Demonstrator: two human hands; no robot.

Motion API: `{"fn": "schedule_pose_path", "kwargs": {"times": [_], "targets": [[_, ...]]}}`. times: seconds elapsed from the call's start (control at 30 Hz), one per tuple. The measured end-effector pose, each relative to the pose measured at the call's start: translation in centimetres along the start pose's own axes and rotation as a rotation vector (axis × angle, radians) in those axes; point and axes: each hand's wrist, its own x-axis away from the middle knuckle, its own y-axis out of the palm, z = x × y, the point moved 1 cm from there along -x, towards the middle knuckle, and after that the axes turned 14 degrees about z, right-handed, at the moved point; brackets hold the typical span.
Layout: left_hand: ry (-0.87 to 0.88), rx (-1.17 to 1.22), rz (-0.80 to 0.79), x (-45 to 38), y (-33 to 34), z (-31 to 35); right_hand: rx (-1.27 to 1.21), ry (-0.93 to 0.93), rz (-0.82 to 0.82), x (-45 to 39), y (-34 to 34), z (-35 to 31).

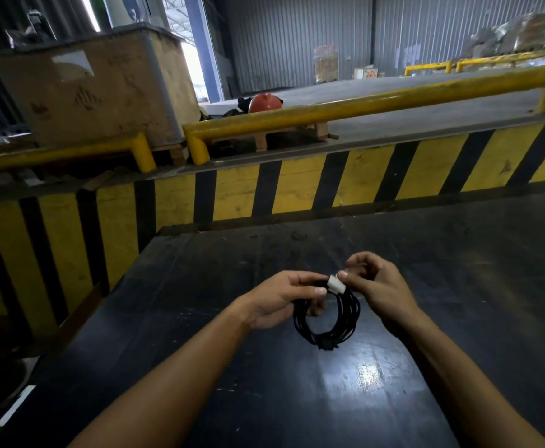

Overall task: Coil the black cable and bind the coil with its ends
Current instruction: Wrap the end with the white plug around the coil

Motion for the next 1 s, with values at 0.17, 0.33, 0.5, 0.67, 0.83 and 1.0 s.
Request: {"fn": "schedule_pose_path", "kwargs": {"times": [0.17,0.33,0.5,0.67,0.83,1.0], "targets": [[-0.021,0.374,0.101,-0.8,-0.4,-2.6,-0.115,0.032,0.171,-0.8,0.7,2.1],[-0.126,0.32,-0.004,-0.9,-1.1,-5.5,-0.076,-0.005,0.34,-2.0,0.5,4.7],[-0.143,0.372,0.255,-1.8,0.3,-7.8,0.008,0.099,0.39,-2.4,1.0,9.2],[-0.193,0.198,0.452,-3.5,0.3,-10.2,0.121,0.213,0.376,-2.4,0.7,14.4],[-0.328,0.031,0.601,-5.3,-0.8,-13.3,0.246,0.317,0.274,-1.0,1.1,17.3],[-0.482,-0.065,0.675,-6.3,-2.6,-16.7,0.397,0.421,0.139,0.5,1.7,20.5]]}}
